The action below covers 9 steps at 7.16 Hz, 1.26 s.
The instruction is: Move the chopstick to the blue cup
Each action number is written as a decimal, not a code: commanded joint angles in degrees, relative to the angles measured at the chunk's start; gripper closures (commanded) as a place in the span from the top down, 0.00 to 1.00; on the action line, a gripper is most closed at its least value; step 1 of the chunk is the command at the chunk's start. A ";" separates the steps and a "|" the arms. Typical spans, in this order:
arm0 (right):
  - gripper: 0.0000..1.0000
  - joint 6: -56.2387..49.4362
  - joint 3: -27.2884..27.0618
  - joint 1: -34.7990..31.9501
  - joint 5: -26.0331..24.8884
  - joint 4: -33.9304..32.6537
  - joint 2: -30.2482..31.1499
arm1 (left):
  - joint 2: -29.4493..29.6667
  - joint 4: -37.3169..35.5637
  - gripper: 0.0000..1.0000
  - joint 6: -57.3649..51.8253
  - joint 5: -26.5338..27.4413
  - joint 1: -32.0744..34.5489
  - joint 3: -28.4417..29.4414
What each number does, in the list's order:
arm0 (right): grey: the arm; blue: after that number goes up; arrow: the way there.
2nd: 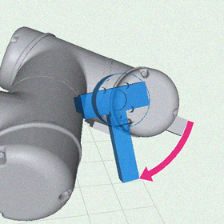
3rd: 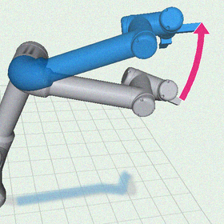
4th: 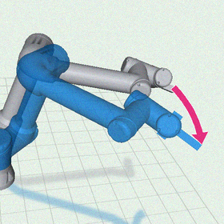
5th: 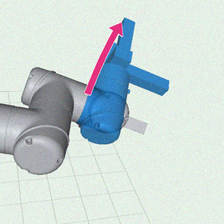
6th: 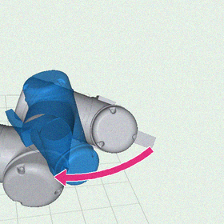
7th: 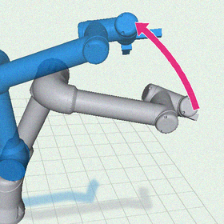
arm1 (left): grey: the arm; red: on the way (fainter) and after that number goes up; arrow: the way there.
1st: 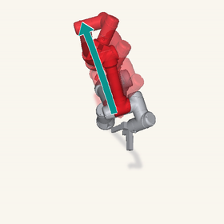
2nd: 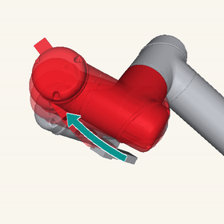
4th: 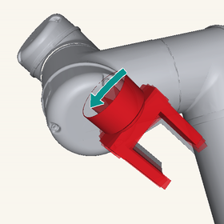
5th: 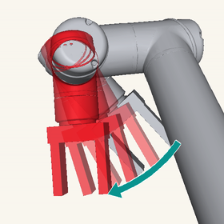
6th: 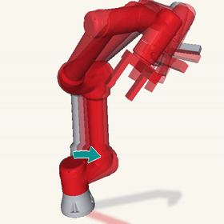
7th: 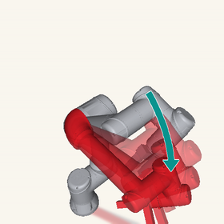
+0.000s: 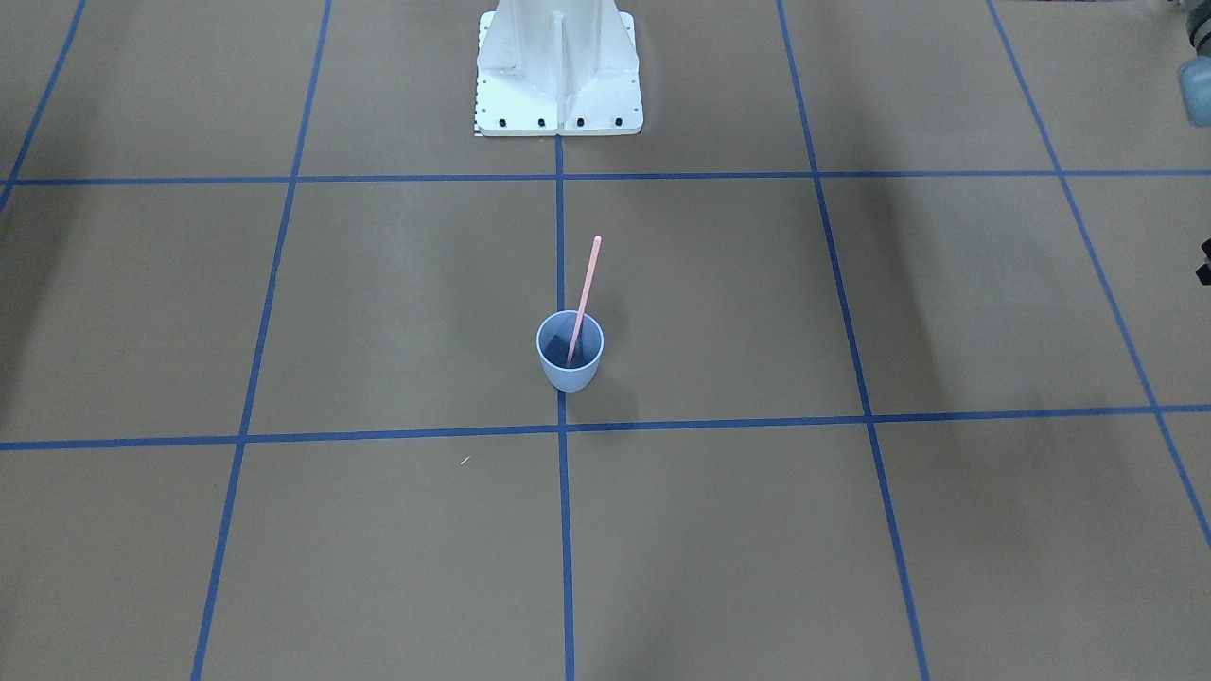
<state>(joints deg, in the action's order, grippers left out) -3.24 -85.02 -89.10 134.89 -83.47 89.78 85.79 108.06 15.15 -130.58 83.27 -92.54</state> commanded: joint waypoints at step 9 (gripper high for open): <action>1.00 3.50 -4.19 -1.41 -0.68 -0.81 -0.48 | 2.89 -7.87 0.98 -3.55 -4.42 5.15 -1.15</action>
<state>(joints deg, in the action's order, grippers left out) 0.33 -88.52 -89.54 134.41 -84.00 89.13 88.68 100.19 11.50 -135.04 88.42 -93.71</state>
